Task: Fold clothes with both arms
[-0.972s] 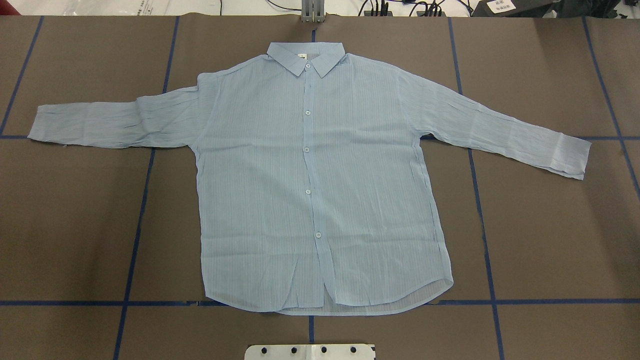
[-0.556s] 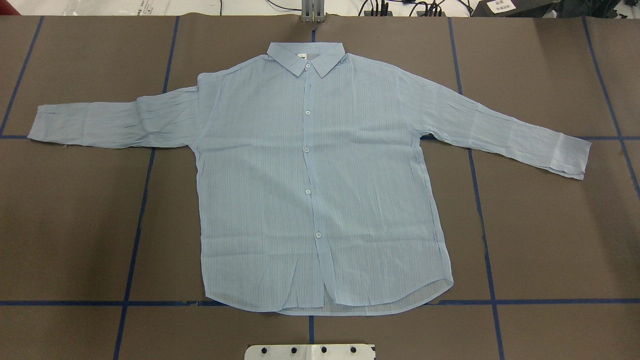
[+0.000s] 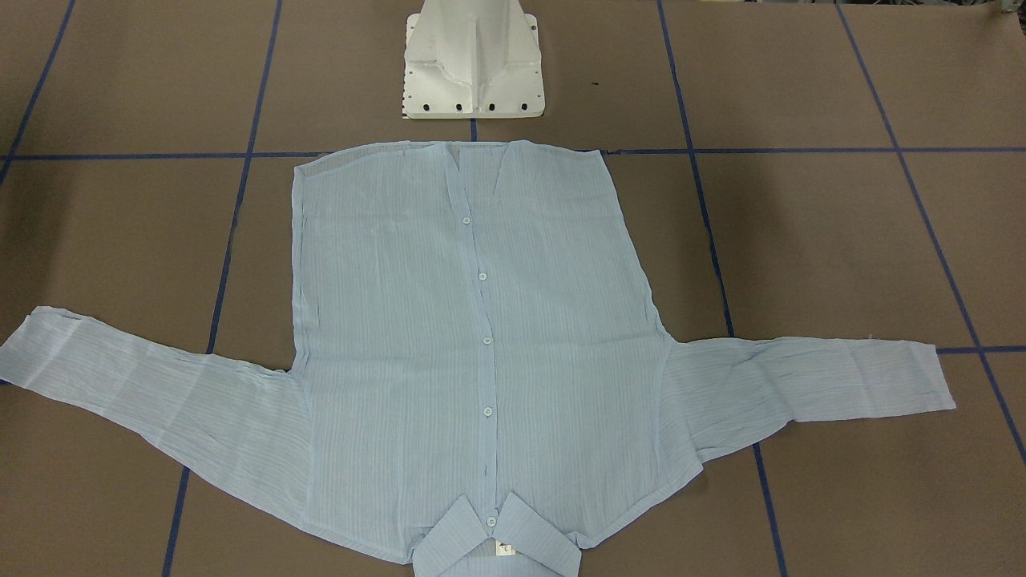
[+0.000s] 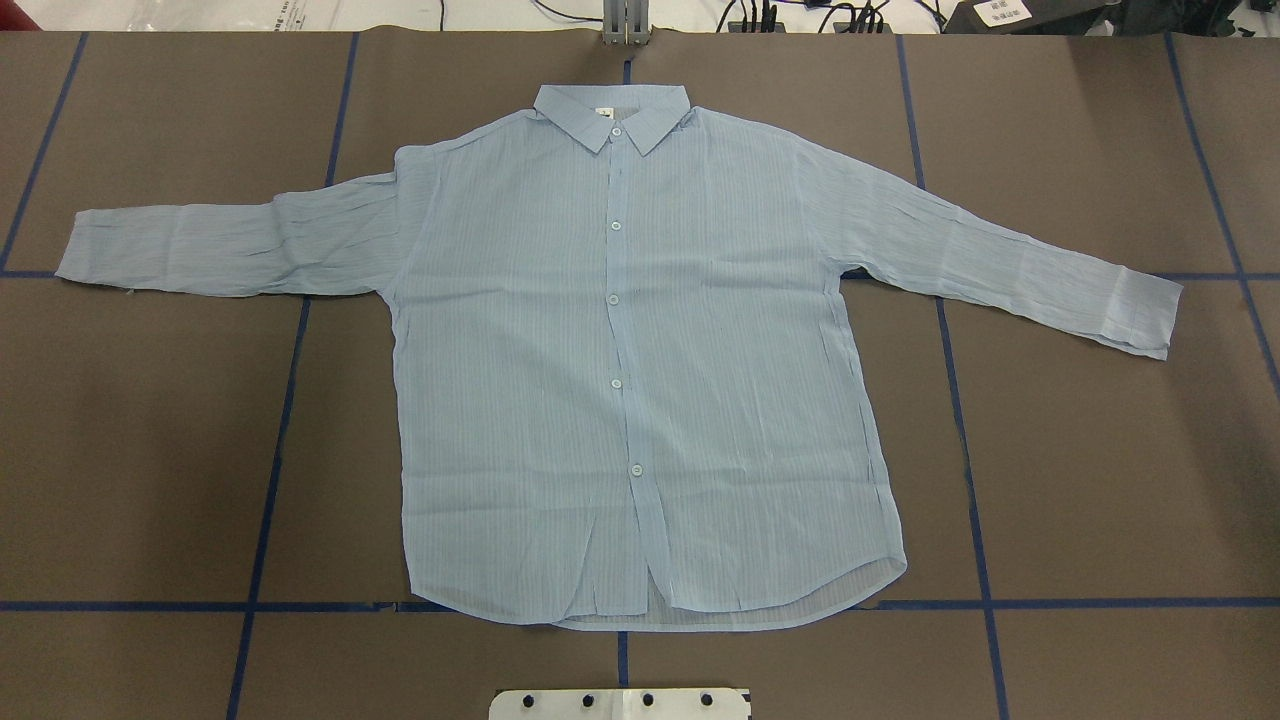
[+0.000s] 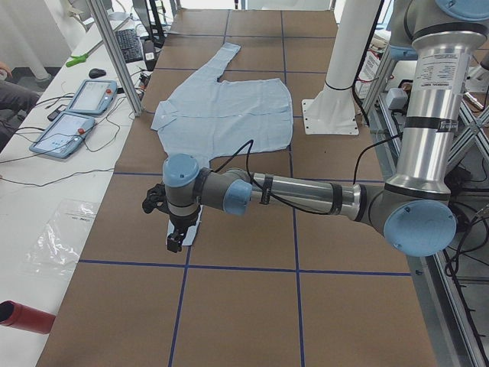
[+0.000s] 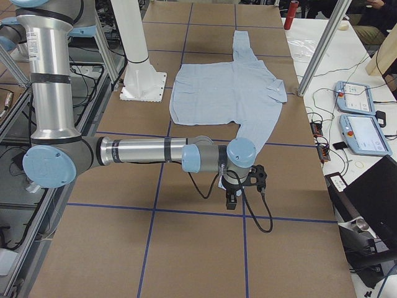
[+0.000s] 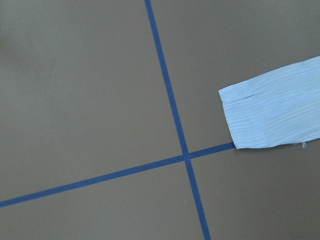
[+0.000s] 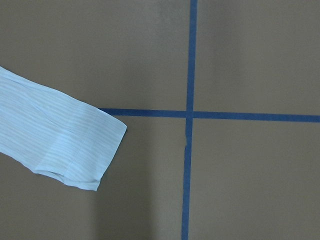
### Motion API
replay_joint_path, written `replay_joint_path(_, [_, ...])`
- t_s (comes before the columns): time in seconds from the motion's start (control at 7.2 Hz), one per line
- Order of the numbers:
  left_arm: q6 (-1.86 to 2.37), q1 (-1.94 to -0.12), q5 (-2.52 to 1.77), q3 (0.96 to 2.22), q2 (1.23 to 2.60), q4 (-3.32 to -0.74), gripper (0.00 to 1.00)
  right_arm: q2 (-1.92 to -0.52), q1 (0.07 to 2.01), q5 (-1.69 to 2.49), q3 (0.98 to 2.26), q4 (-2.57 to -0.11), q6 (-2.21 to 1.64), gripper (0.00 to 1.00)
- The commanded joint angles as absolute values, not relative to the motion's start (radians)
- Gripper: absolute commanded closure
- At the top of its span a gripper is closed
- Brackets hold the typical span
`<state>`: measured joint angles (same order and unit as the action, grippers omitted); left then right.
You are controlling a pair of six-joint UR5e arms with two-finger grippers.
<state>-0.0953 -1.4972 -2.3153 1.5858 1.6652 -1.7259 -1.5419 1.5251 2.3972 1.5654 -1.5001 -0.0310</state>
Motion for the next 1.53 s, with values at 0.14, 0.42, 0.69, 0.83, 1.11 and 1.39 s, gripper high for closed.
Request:
replay_joint_path(0.14, [-0.097, -1.477, -2.453, 1.516, 1.709, -1.744, 0.0, -1.539, 1.389, 2.398, 1.404, -1.011, -0.271, 0.0])
replay_joint_path(0.42, [-0.094, -1.474, -2.451, 1.508, 1.709, -1.773, 0.0, -1.558, 1.258, 2.305, 1.401, -0.837, -0.539, 0.0])
replay_joint_path(0.69, [-0.095, -1.474, -2.451, 1.509, 1.707, -1.782, 0.0, -1.586, 1.171, 2.296, 1.401, -0.72, -0.697, 0.0])
replay_joint_path(0.83, [-0.095, -1.474, -2.451, 1.509, 1.706, -1.795, 0.0, -1.588, 1.129, 2.268, 1.401, -0.694, -0.754, 0.0])
replay_joint_path(1.11, [-0.097, -1.474, -2.451, 1.511, 1.706, -1.796, 0.0, -1.586, 1.092, 2.223, 1.367, -0.693, -0.753, 0.0])
replay_joint_path(1.39, [-0.097, -1.474, -2.451, 1.508, 1.703, -1.813, 0.0, -1.588, 1.094, 2.218, 1.358, -0.695, -0.75, 0.05])
